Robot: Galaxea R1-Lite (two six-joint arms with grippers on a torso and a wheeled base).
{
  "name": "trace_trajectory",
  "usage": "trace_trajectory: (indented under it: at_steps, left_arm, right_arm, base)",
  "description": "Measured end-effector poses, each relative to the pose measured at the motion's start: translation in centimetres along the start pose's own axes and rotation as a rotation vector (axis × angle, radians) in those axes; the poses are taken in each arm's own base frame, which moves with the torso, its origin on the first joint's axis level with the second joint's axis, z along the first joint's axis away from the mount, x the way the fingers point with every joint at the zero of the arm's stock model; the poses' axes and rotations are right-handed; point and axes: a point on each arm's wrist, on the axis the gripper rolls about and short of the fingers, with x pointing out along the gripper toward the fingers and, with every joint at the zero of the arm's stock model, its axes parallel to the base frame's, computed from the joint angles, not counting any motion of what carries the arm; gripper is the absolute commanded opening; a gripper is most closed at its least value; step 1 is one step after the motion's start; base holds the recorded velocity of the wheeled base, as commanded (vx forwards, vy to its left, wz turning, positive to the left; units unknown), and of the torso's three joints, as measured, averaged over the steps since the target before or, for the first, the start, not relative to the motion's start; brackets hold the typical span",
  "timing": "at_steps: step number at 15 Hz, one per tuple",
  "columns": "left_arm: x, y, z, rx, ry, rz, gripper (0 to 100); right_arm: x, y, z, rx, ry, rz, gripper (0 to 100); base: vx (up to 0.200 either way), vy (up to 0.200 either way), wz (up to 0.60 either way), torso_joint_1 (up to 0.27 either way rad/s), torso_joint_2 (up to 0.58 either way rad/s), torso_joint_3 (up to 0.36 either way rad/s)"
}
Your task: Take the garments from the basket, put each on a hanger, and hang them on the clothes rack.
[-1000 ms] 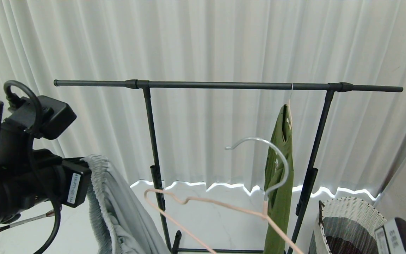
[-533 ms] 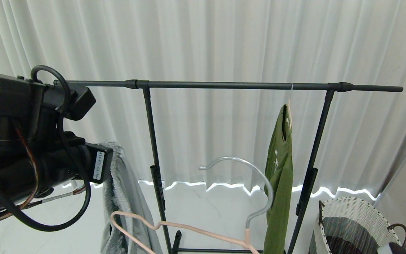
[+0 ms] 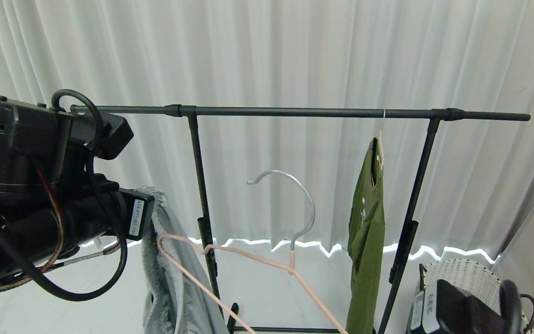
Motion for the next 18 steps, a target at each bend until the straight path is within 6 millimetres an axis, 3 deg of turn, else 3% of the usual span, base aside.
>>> trace_trajectory:
  at_steps: [4, 11, 18]
  left_arm:
    - [0.0, -0.3, 0.0, 0.007, 0.001, -0.008, 0]
    - [-0.2, -0.8, 0.2, 0.019, -0.011, -0.03, 0]
    - [-0.7, -1.3, 0.3, -0.004, -0.024, -0.044, 0]
  right_arm:
    - [1.7, 0.0, 0.7, 0.03, -0.044, -0.023, 0]
    - [4.2, 0.2, 0.2, 0.05, -0.029, -0.034, 0]
    - [6.4, -0.9, 0.1, 0.09, -0.04, -0.107, 0]
  base:
    - [0.0, 0.0, 0.0, 0.0, 0.0, 0.0]
    - [0.0, 0.0, 0.0, 0.0, 0.0, 0.0]
    - [0.0, 0.0, 0.0, 0.0, 0.0, 0.0]
